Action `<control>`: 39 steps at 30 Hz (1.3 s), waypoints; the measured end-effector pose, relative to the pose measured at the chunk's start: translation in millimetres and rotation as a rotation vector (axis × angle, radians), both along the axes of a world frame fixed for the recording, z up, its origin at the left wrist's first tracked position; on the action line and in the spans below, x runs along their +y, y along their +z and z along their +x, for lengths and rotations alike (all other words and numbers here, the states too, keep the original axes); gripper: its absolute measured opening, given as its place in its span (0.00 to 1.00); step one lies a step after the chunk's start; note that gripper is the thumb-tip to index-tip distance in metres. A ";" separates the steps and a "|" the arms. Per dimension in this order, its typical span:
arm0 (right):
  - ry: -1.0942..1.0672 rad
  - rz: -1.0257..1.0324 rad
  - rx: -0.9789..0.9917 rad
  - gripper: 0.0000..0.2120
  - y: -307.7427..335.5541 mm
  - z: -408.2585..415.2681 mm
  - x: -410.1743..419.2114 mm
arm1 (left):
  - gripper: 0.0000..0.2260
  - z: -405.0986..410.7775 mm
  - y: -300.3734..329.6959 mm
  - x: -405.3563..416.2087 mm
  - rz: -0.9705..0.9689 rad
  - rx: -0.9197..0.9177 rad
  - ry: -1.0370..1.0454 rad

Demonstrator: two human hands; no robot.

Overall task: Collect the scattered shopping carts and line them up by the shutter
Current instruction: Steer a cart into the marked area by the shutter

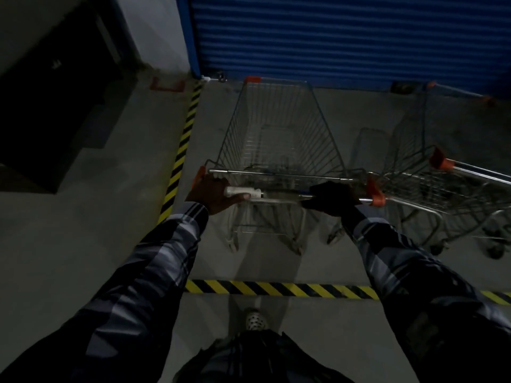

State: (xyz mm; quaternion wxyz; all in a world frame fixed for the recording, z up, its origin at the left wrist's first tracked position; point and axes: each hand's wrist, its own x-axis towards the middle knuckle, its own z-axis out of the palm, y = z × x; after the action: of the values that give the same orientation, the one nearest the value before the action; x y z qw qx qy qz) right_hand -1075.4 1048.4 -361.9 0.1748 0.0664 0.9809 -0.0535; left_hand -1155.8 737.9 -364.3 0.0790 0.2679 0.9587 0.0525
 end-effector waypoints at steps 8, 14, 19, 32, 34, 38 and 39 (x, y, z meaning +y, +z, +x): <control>0.158 -0.035 0.120 0.23 -2.3 -1.1 -87.6 | 0.46 -46.6 -9.3 -86.1 -0.082 -0.055 0.042; 0.197 0.007 0.153 0.21 -2.5 7.2 -153.0 | 0.49 -40.3 -24.1 -155.3 -0.087 -0.001 0.013; 0.173 0.043 0.167 0.22 -6.8 27.5 -214.8 | 0.49 -0.6 -21.8 -218.4 -0.081 0.014 0.053; 0.235 0.144 0.061 0.26 -6.8 105.5 -363.8 | 0.37 110.7 -9.8 -376.1 -0.179 0.002 -0.032; 0.261 0.148 0.096 0.23 -8.0 116.0 -382.3 | 0.38 123.9 -10.2 -395.4 -0.179 0.016 -0.016; 0.300 0.050 0.209 0.19 -17.0 137.6 -410.4 | 0.49 134.8 -12.6 -428.0 -0.178 0.045 -0.006; 0.308 0.047 0.237 0.19 -20.1 140.0 -413.8 | 0.49 134.2 -14.4 -433.8 -0.172 0.049 -0.003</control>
State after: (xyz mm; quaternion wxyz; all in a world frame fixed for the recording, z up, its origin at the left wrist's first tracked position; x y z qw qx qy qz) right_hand -935.4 634.6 -382.0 0.0627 -0.0872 0.9942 -0.0107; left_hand -1021.6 304.0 -378.7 0.0782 0.2626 0.9610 -0.0366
